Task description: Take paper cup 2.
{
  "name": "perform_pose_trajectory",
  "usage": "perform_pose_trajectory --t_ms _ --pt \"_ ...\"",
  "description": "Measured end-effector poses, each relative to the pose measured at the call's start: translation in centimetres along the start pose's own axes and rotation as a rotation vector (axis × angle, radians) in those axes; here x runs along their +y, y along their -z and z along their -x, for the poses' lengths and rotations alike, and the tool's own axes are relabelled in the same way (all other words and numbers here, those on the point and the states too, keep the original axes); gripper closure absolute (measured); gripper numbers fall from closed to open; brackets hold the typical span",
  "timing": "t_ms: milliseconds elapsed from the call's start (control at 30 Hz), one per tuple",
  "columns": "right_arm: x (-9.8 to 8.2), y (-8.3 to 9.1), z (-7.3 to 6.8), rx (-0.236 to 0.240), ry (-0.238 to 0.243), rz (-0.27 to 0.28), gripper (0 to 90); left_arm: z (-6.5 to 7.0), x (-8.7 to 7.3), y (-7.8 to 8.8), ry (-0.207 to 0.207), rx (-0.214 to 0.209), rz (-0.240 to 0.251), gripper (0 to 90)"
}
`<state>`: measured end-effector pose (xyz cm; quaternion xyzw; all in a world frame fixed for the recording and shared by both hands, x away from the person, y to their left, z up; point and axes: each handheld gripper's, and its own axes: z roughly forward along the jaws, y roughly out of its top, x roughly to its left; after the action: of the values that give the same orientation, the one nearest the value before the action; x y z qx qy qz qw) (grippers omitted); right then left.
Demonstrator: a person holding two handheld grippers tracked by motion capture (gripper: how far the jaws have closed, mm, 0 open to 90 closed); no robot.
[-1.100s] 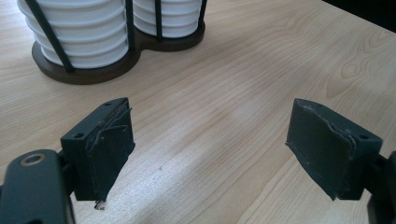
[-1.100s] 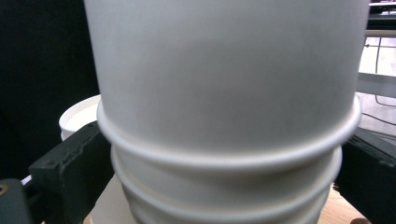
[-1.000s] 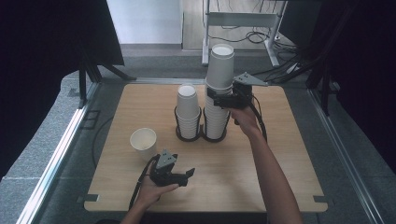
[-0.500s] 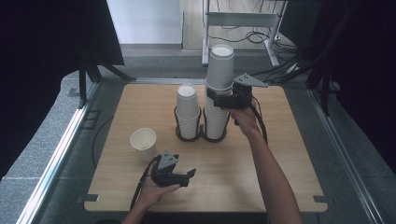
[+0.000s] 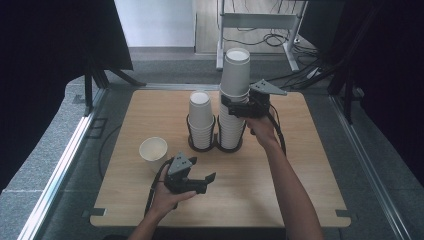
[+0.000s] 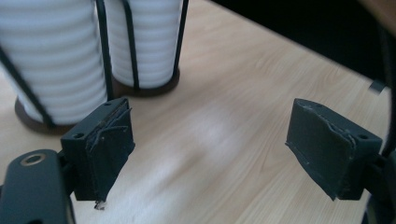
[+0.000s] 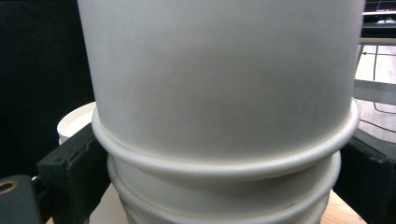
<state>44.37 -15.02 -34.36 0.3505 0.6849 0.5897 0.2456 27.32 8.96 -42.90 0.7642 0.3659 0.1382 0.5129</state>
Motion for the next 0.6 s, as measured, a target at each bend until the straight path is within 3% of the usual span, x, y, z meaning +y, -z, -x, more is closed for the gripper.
perform_pose_trajectory --t_ms 333,600 --pt "0.0 0.0 0.0 -0.001 -0.002 -0.001 3.5 -0.4 6.3 0.6 -0.054 0.035 0.074 15.1" --pt "0.0 0.0 0.0 -0.002 0.001 -0.005 3.5 -2.1 10.6 0.4 -0.042 0.019 0.133 15.9"
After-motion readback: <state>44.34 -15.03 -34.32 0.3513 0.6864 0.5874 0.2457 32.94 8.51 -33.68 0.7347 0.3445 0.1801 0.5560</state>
